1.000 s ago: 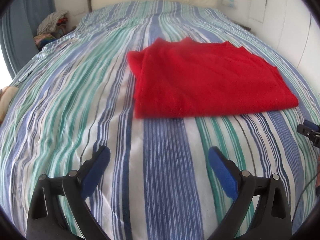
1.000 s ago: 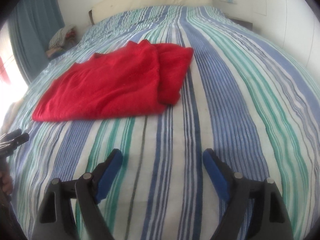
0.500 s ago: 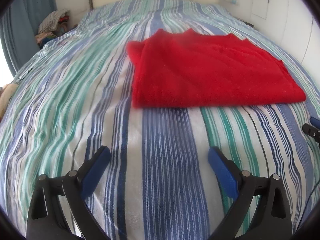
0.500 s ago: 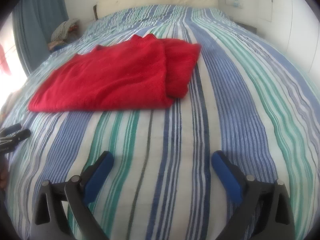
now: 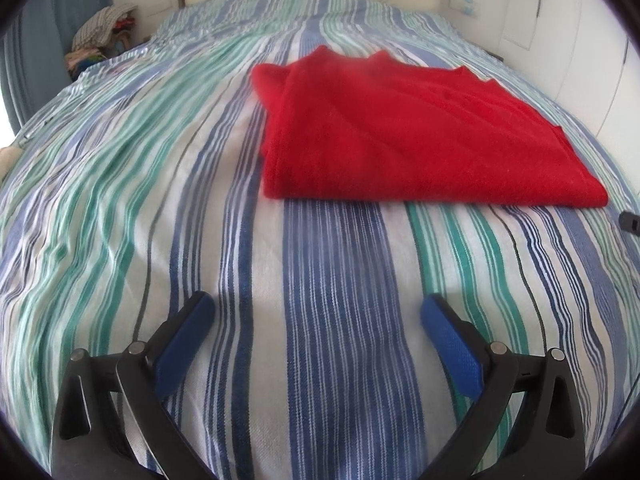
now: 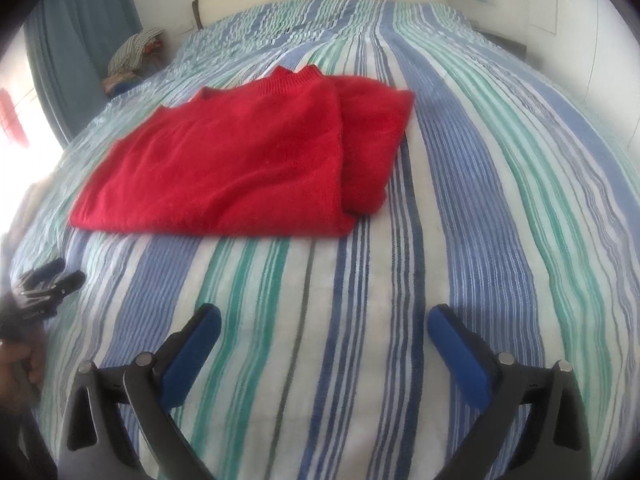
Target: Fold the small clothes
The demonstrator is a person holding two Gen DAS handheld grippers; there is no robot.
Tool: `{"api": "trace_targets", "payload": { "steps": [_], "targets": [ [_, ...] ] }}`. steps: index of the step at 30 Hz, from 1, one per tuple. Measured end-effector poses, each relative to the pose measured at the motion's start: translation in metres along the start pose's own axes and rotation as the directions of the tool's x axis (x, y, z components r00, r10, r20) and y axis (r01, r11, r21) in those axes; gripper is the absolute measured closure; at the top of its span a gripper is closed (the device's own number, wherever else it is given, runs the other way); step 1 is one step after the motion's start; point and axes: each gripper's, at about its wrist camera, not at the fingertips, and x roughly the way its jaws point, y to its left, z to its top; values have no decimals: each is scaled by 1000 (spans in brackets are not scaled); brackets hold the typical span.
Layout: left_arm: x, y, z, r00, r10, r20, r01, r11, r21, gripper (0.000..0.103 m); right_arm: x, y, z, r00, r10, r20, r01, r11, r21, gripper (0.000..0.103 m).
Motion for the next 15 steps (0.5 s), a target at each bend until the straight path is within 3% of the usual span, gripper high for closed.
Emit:
{"api": "trace_targets", "payload": {
  "steps": [5, 8, 10, 12, 13, 14, 15],
  "targets": [
    [-1, -2, -1, 1000, 10, 6, -10, 1000, 6, 0, -11, -3, 64, 997, 20, 79, -19, 1000, -3, 5],
    [-1, -2, -1, 1000, 7, 6, -7, 1000, 5, 0, 11, -3, 99, 998, 43, 38, -44, 999, 24, 20],
    [0, -1, 0, 1000, 7, 6, -7, 1000, 5, 0, 31, -6, 113, 998, 57, 4, -57, 996, 68, 43],
    [0, -1, -1, 1000, 6, 6, -6, 1000, 4, 0, 50, -8, 121, 998, 59, -28, -56, 993, 100, 49],
    [-1, -2, -1, 1000, 5, 6, -5, 1000, 4, 0, 60, -9, 122, 997, 56, -49, -50, 992, 112, 59],
    [-1, -1, 0, 1000, 4, 6, -4, 1000, 3, 0, 69, -10, 122, 995, 68, -76, -59, 991, 120, 71],
    [-1, -1, 0, 1000, 4, 7, -4, 1000, 3, 0, 77, -10, 120, 992, 67, -104, -54, 992, 116, 100]
  ]
}}
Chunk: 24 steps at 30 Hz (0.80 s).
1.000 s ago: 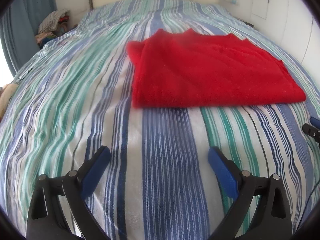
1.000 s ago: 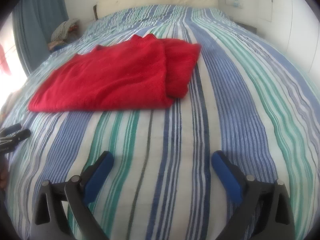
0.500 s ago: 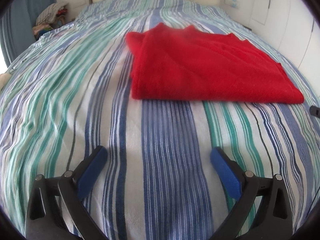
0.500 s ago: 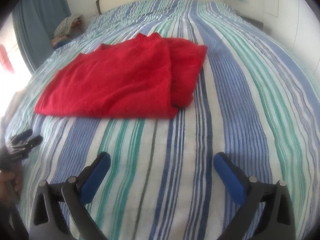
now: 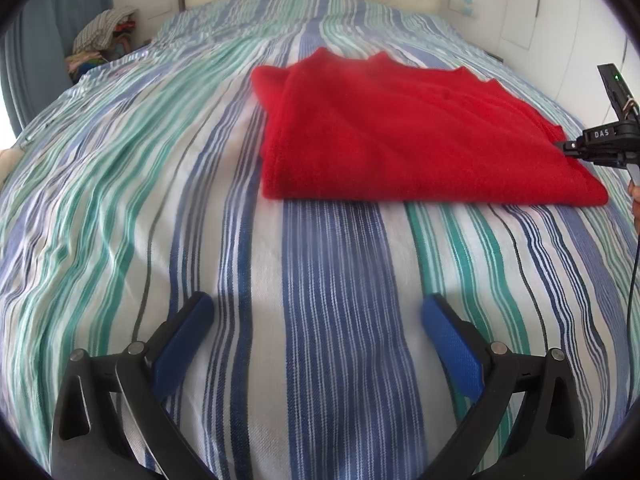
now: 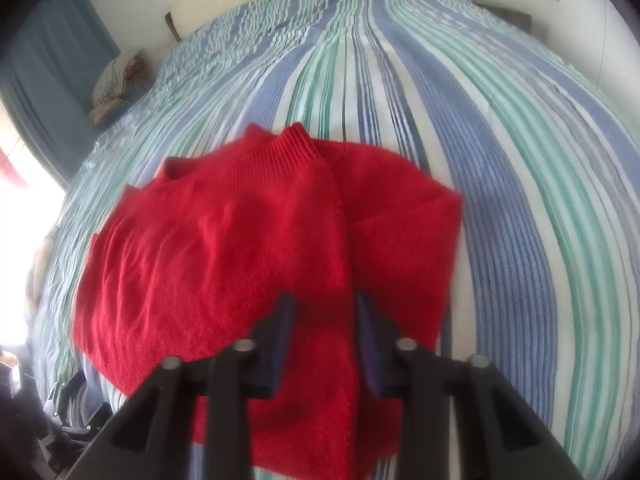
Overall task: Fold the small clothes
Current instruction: 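Grasp the folded sweater edge with the right gripper and fold it over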
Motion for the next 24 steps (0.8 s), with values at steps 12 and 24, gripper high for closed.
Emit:
{"api": "trace_targets", "payload": {
  "steps": [12, 24],
  "targets": [
    [0, -2, 0, 1000, 7, 3, -7, 1000, 4, 0, -10, -24, -3, 999, 34, 27, -37, 994, 99, 65],
    [0, -2, 0, 1000, 5, 2, -5, 1000, 2, 0, 14, -53, -12, 953, 299, 58, -302, 902, 308, 50]
  ]
}}
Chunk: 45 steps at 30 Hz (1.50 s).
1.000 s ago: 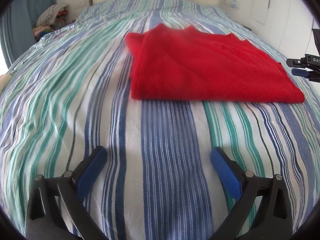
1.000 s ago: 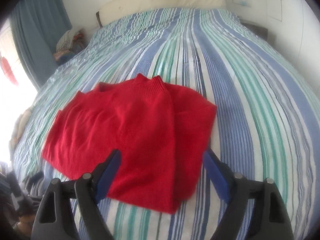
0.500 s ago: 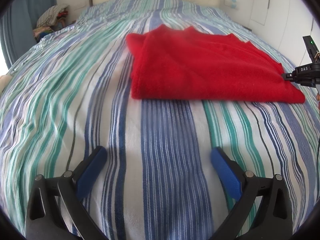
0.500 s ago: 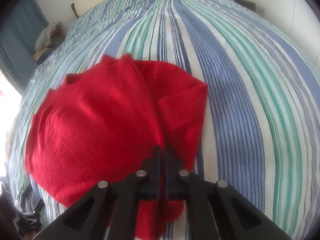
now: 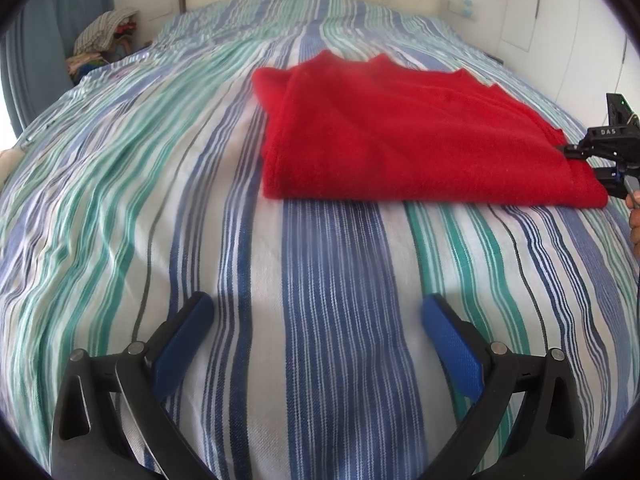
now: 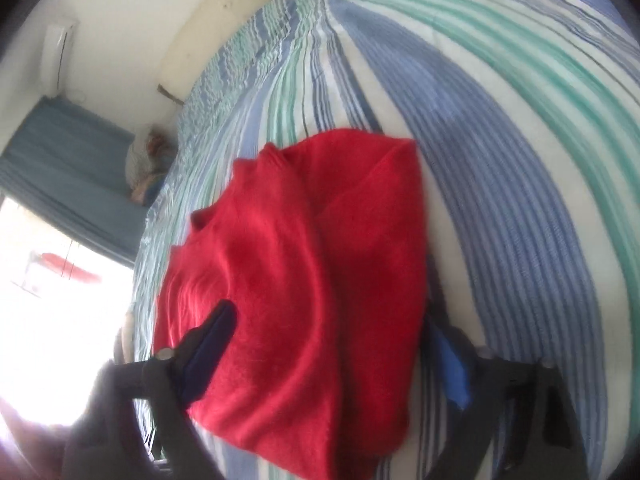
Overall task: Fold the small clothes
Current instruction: 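Grasp the folded sweater edge with the right gripper and fold it over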
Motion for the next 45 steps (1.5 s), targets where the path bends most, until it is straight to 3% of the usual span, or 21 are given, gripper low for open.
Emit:
{"api": "trace_targets", "payload": {
  "steps": [1, 4, 7, 11, 13, 16, 18, 21, 24, 27, 28, 30, 33, 35, 37, 40, 42, 44, 45],
  "targets": [
    [0, 0, 1, 1000, -6, -4, 6, 1000, -3, 0, 5, 4, -2, 999, -36, -17, 36, 999, -4, 89],
    [-9, 14, 10, 996, -83, -46, 81, 996, -50, 2, -9, 25, -2, 995, -78, 67, 78, 997, 11, 91],
    [-30, 43, 17, 990, -139, -14, 136, 981, -135, 2, -23, 81, 2, 992, -46, 113, 56, 994, -90, 91],
    [-50, 85, 16, 998, 18, 52, -9, 986, -168, 1, -10, 176, -1, 995, 10, 95, 15, 968, -249, 91],
    [-46, 106, 9, 997, 71, 42, -62, 978, -201, 1, 13, 220, -8, 998, 22, 66, -1, 951, -310, 91],
    [-30, 132, -12, 998, 60, -1, -58, 957, -283, 1, 62, 268, -31, 1000, 6, 23, 3, 924, -381, 91],
    [-25, 139, -24, 999, 38, 30, -27, 952, -304, 1, 96, 283, -47, 1000, -2, -11, -3, 919, -394, 91],
    [-25, 134, -24, 997, 62, 51, -44, 956, -290, 1, 139, 288, -74, 997, 21, -74, -47, 927, -373, 80],
    [-24, 131, -27, 995, 85, 43, -71, 961, -266, 1, 160, 283, -88, 970, 172, -171, -214, 940, -267, 24],
    [-26, 131, -29, 995, 86, 51, -70, 962, -265, 1, 140, 279, -86, 917, 360, -173, -391, 897, -207, 21],
    [-28, 133, -32, 995, 83, 55, -65, 961, -269, 1, 129, 278, -81, 907, 385, -171, -416, 885, -208, 21],
    [-29, 134, -32, 995, 80, 63, -60, 959, -275, 1, 103, 276, -72, 926, 357, -125, -378, 884, -277, 21],
    [-28, 132, -32, 993, 96, 64, -75, 960, -271, 1, 76, 268, -64, 988, 155, -28, -152, 897, -415, 22],
    [-27, 130, -31, 993, 105, 58, -86, 961, -262, 1, 81, 260, -70, 997, 59, -41, -71, 886, -457, 34],
    [-26, 130, -31, 993, 105, 57, -87, 961, -261, 1, 98, 258, -86, 997, 9, -80, -48, 866, -498, 52],
    [-26, 130, -31, 993, 100, 56, -82, 961, -262, 1, 126, 269, -128, 992, -2, -129, -77, 798, -598, 53],
    [-26, 130, -31, 994, 98, 54, -81, 962, -260, 1, 143, 282, -163, 990, -49, -136, -60, 714, -697, 52],
    [-26, 130, -31, 994, 98, 54, -81, 963, -258, 1, 142, 290, -182, 993, -80, -90, -17, 645, -764, 42],
    [-26, 130, -31, 994, 98, 55, -81, 963, -259, 1, 136, 290, -184, 994, -71, -87, -22, 638, -770, 39]
  ]
}}
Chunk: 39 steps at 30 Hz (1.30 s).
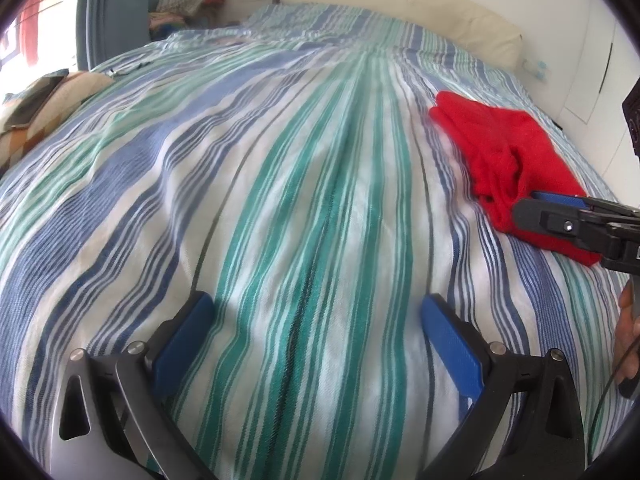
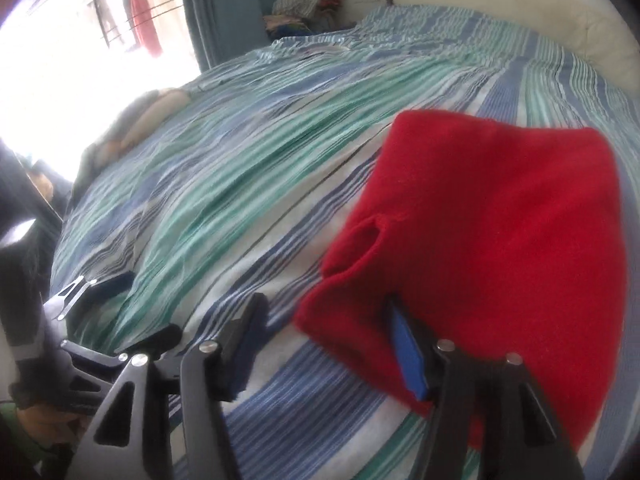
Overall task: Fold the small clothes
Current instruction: 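Grasp the folded sweater edge with the right gripper and fold it over, then grasp the sweater edge with the left gripper and fold it into a square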
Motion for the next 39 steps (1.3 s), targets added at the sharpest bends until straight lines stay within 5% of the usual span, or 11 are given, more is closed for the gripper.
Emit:
{"api": "trace_targets", "payload": {
  "steps": [4, 8, 13, 17, 22, 29, 34, 35, 36, 37, 39],
  "targets": [
    [0, 0, 0, 1000, 3, 1, -3, 1000, 1, 1, -55, -5, -4, 991, 104, 85, -103, 994, -22, 36],
    [0, -1, 0, 1000, 9, 0, -9, 1000, 5, 1, -102, -38, -23, 986, 46, 163, -55, 997, 46, 32],
    [-2, -1, 11, 997, -7, -73, 8, 1000, 13, 1, -63, -91, -65, 999, 46, -26, -39, 977, 210, 32],
    [-32, -7, 50, 967, -254, -23, 252, 966, -62, 1, -81, -88, -74, 998, 63, 12, -64, 978, 196, 32],
    [-9, -73, 117, 914, -396, -83, 400, 916, 36, 1, -107, -124, -51, 992, -64, 107, 28, 951, 309, 5],
    [90, -120, 143, 965, -179, -191, 207, 969, 137, 1, -78, -199, -14, 990, -22, 141, -62, 823, 565, 5],
    [115, -111, 140, 949, -213, -232, 239, 967, 88, 2, -29, -218, -7, 979, 115, 168, -198, 735, 649, 5],
    [114, -110, 138, 939, -258, -229, 278, 959, 60, 4, -19, -219, -6, 969, 159, 188, -244, 717, 653, 5],
    [114, -112, 135, 923, -303, -237, 320, 947, 38, 23, -11, -216, -4, 962, 185, 200, -272, 711, 648, 9],
    [116, -116, 133, 903, -342, -258, 360, 933, 24, 68, -5, -211, -2, 959, 198, 203, -283, 718, 636, 32],
    [114, -124, 131, 899, -347, -267, 364, 931, 15, 78, 5, -198, 4, 983, 143, 116, -185, 763, 619, 63]
  ]
}}
